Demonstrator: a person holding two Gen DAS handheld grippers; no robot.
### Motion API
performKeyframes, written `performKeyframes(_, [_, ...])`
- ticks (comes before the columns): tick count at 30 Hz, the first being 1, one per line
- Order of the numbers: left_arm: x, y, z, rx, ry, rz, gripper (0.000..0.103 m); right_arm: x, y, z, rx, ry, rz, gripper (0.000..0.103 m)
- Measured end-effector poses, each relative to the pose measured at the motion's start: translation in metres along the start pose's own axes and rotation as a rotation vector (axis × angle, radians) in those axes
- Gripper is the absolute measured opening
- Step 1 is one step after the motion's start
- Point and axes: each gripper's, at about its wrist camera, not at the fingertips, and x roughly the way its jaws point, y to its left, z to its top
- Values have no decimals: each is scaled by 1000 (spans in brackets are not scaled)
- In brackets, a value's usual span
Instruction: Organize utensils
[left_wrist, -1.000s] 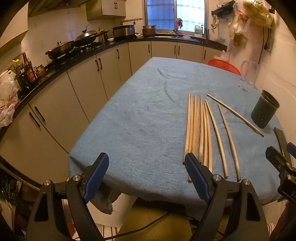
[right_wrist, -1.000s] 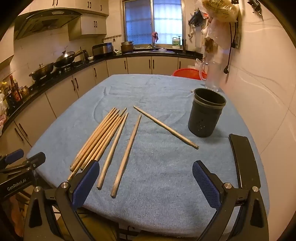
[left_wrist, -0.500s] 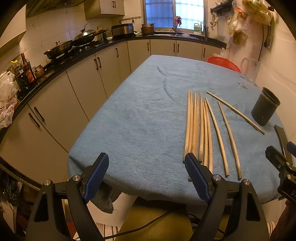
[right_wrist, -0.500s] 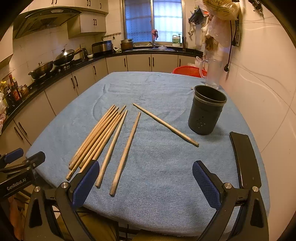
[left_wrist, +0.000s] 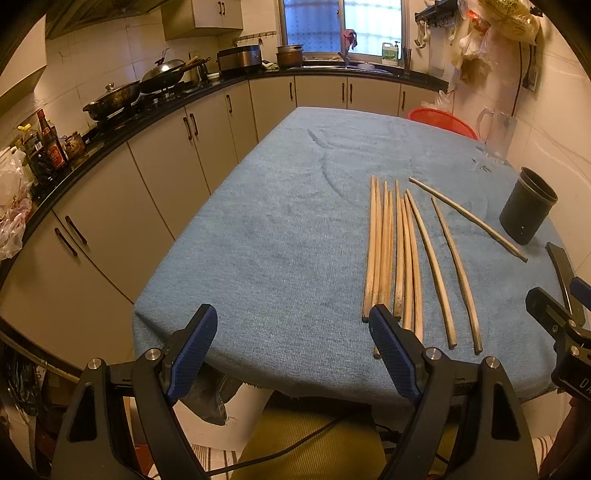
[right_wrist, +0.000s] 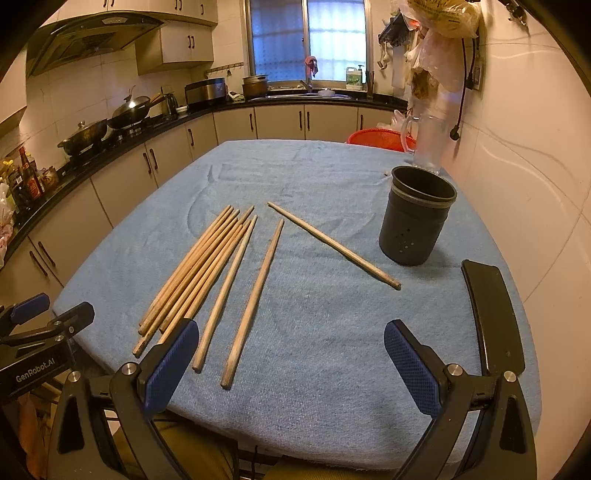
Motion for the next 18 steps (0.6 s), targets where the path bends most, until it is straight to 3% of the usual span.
performKeyframes(18, [1,1,0,0,3,0,83,4,2,-2,3,8,3,102])
